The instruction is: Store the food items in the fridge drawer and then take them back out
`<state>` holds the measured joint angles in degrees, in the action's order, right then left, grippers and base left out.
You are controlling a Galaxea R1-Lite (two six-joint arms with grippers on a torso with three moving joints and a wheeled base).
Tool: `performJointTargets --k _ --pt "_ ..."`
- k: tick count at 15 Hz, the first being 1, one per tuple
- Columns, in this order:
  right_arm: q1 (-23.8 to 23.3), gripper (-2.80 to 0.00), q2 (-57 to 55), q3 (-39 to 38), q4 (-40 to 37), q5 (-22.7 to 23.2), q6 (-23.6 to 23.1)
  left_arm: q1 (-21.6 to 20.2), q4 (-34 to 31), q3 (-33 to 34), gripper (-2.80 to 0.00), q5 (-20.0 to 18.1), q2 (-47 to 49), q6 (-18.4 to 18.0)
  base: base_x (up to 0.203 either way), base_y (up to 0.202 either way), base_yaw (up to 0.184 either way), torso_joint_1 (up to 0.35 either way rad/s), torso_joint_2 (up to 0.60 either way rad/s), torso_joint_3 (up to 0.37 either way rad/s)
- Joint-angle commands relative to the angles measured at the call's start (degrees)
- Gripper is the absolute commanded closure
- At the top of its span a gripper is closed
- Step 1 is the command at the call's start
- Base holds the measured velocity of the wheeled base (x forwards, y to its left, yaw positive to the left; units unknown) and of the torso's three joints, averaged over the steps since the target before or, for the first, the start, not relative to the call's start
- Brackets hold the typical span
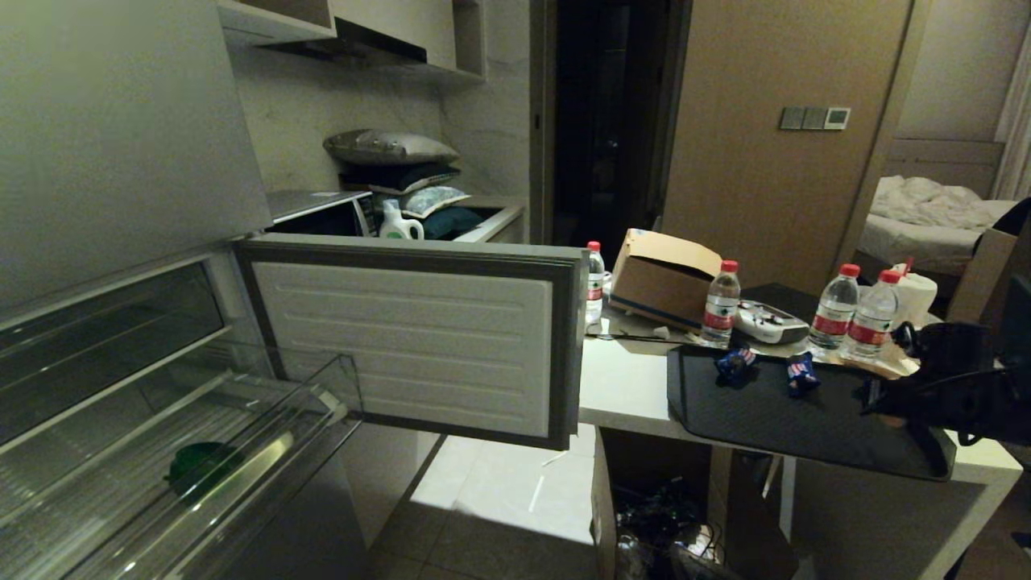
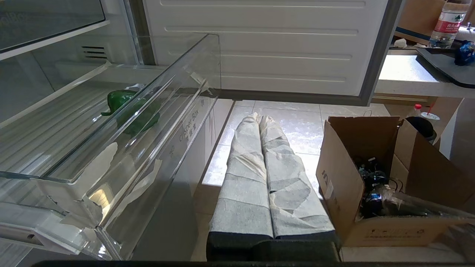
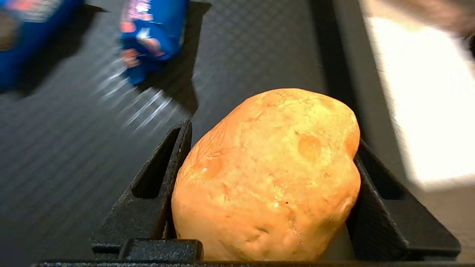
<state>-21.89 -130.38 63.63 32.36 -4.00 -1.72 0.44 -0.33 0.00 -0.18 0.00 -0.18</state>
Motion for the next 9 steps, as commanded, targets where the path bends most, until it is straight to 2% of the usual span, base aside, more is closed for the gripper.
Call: performJointTargets --k 1,5,7,9 --pt "0.4 0.0 16.5 -8.0 -2.2 0.2 0.0 0.0 0.0 0.0 0.0 0.0 0.1 0.0 0.0 0.0 0.0 0.0 0.0 0.0" --pt "0.8 0.0 37.5 -22.7 -7.6 3.8 0.9 0.0 0.0 0.0 0.0 0.0 0.1 0.0 0.0 0.0 0.0 0.0 0.0 0.0" --pt "0.9 0.0 44.2 -29.3 -8.9 4.9 1.1 0.0 0.0 0.0 0.0 0.0 0.1 0.0 0.0 0.0 0.0 0.0 0.0 0.0" --pt "1.0 0.0 47.7 -32.6 -9.5 5.9 1.1 0.0 0.0 0.0 0.0 0.0 0.1 0.0 0.003 -0.001 0.038 -0.005 0.0 0.002"
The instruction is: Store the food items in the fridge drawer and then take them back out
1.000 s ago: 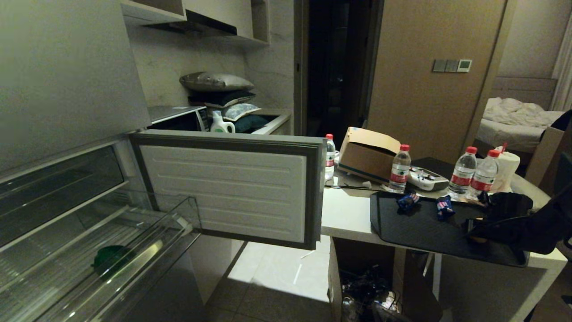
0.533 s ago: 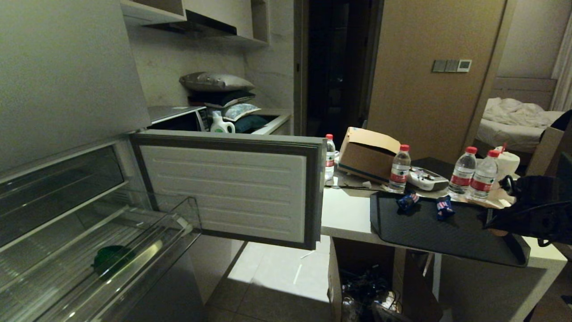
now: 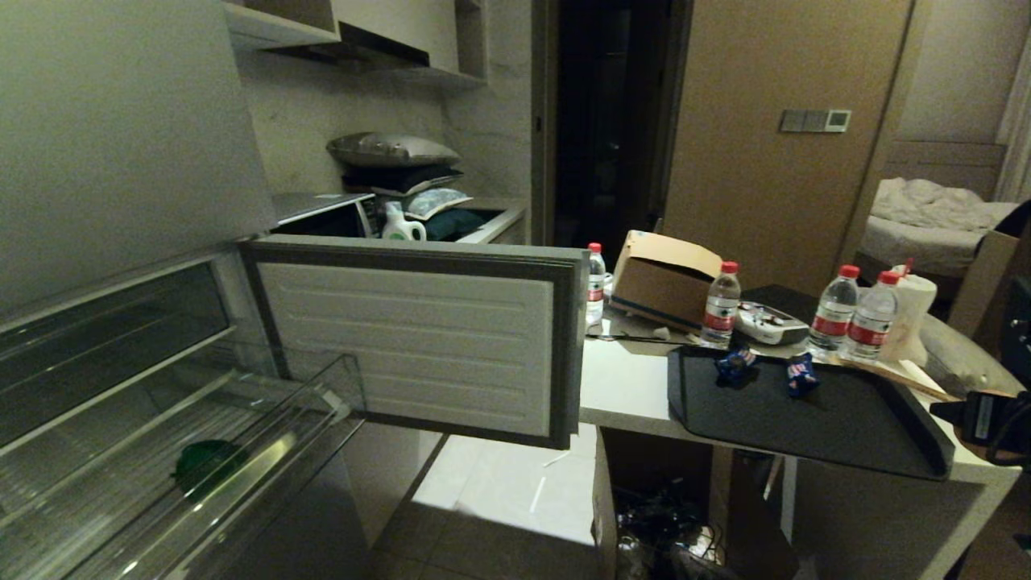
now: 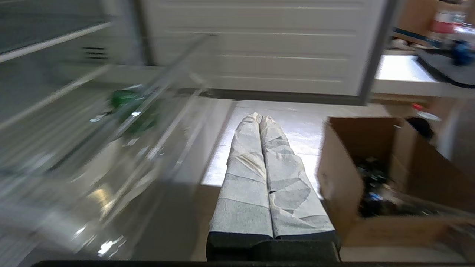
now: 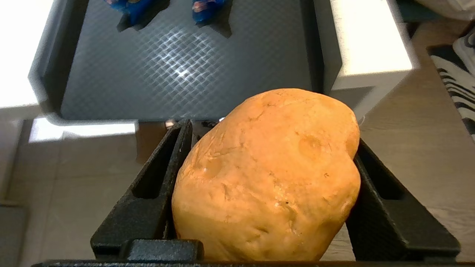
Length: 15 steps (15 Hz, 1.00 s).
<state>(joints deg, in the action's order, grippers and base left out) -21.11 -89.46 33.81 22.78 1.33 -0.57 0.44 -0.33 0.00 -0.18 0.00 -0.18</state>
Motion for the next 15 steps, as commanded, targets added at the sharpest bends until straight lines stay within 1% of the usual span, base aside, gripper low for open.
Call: performJointTargets --k 1,3,6,7,10,13,15 --pt "0.2 0.0 8.0 -3.6 0.0 1.3 -0.2 0.0 0.0 0.0 0.0 0.0 0.1 0.0 0.0 -0.011 0.124 -0.002 0.0 0.002" --pt "0.3 0.0 9.0 -4.7 0.0 2.0 -0.3 0.0 0.0 0.0 0.0 0.0 0.1 0.0 0.003 -0.009 0.181 0.006 0.0 0.0" --pt "0.3 0.0 10.5 -6.6 -0.1 5.6 -0.6 0.0 0.0 0.0 0.0 0.0 0.1 0.0 0.002 -0.008 0.173 -0.002 0.0 0.002" --pt "0.4 0.0 10.8 -7.5 -0.1 6.1 -0.7 0.0 0.0 0.0 0.0 0.0 0.1 0.0 -0.001 -0.008 0.178 0.002 0.0 0.002" --pt "0.9 0.0 11.9 -10.2 0.0 6.4 -3.7 0.0 0.0 0.0 0.0 0.0 0.1 0.0 -0.002 -0.009 0.177 0.002 0.0 0.002" --pt "2.3 0.0 13.9 -13.4 0.0 7.4 -4.2 0.0 0.0 0.0 0.0 0.0 0.1 0.0 0.001 -0.008 0.174 0.005 0.0 0.0" --pt "5.2 0.0 14.0 -14.0 0.0 7.8 -4.0 0.0 0.0 0.0 0.0 0.0 0.1 0.0 0.004 -0.008 0.177 0.0 0.0 0.004"
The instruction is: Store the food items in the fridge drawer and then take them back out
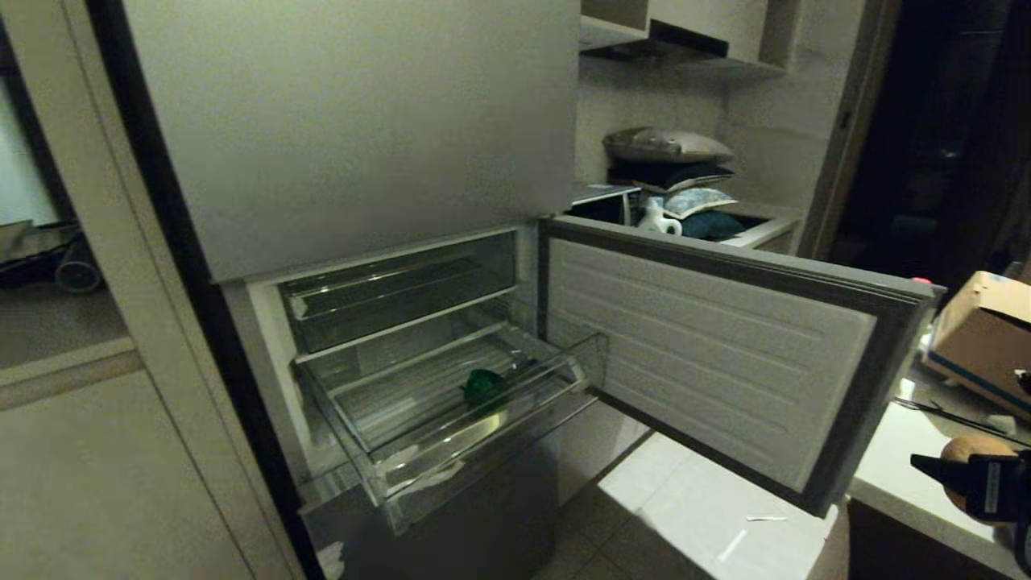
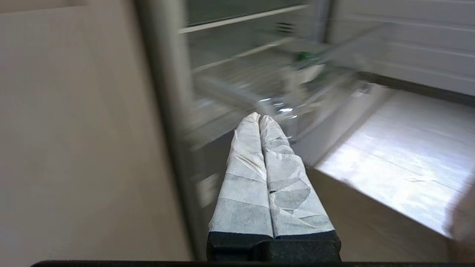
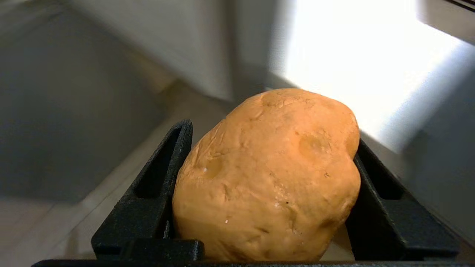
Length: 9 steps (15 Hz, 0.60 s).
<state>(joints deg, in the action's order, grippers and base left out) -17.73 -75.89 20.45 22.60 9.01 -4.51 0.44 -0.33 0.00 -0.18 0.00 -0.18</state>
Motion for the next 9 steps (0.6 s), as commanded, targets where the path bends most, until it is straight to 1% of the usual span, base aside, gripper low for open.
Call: performJointTargets --k 1,4,6,9 --pt "3.7 0.0 0.3 -0.7 0.2 0.1 0.0 0.0 0.1 0.0 0.0 0.0 0.1 0.0 0.0 -0.006 0.177 0.002 0.0 0.002" --pt "8.6 0.0 -1.4 0.1 0.3 0.2 -0.2 0.0 0.0 0.0 0.0 0.0 0.1 0.0 0.0 -0.011 0.176 0.005 0.01 0.004" --pt "10.7 0.0 -2.8 1.5 0.4 0.6 -0.2 0.0 0.0 0.0 0.0 0.0 0.1 0.0 0.001 -0.01 0.176 0.001 0.0 0.002" --pt "11.2 0.0 -6.5 5.3 0.5 5.2 -0.1 0.0 0.0 0.0 0.0 0.0 0.1 0.0 0.0 -0.009 0.176 0.004 0.0 0.003"
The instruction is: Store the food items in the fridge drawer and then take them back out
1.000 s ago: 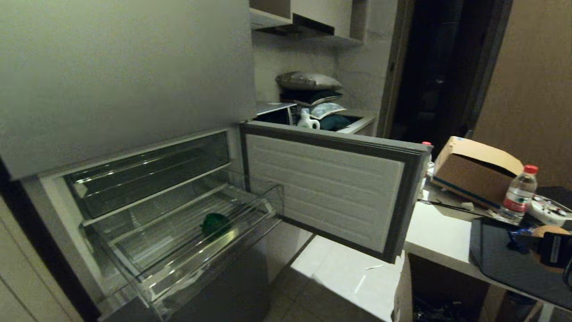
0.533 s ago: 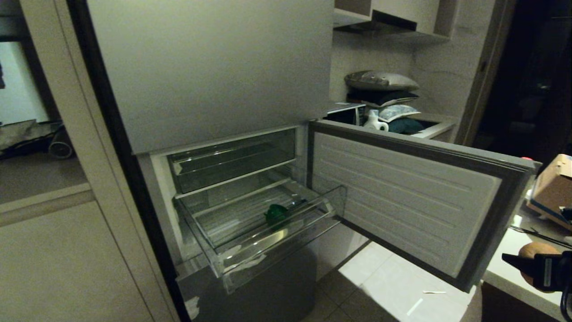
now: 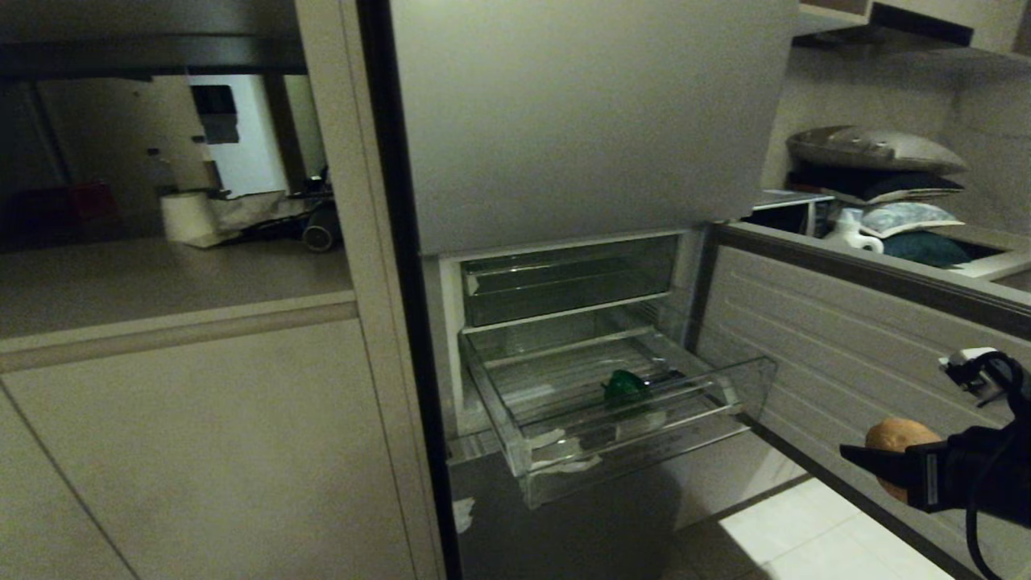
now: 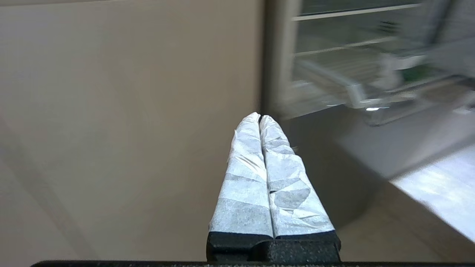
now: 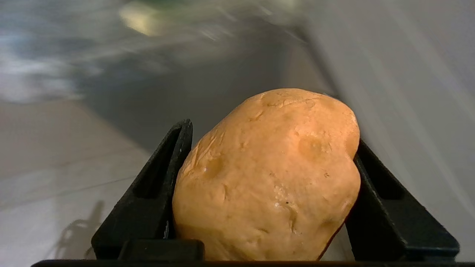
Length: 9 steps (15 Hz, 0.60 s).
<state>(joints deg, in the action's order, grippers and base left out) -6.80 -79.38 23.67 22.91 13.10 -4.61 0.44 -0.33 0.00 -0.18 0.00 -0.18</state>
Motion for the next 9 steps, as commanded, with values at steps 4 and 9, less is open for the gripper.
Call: performJointTargets --k 4,9 --pt "1.3 0.0 -11.6 11.1 0.3 7.9 0.2 0.0 0.0 0.0 0.0 0.0 0.1 0.0 0.002 -0.007 0.144 0.002 0.0 0.003" --pt "5.3 0.0 -24.7 23.0 0.4 7.5 1.9 0.0 0.1 0.0 0.0 0.0 0.1 0.0 0.0 0.0 0.0 0.0 0.0 0.0"
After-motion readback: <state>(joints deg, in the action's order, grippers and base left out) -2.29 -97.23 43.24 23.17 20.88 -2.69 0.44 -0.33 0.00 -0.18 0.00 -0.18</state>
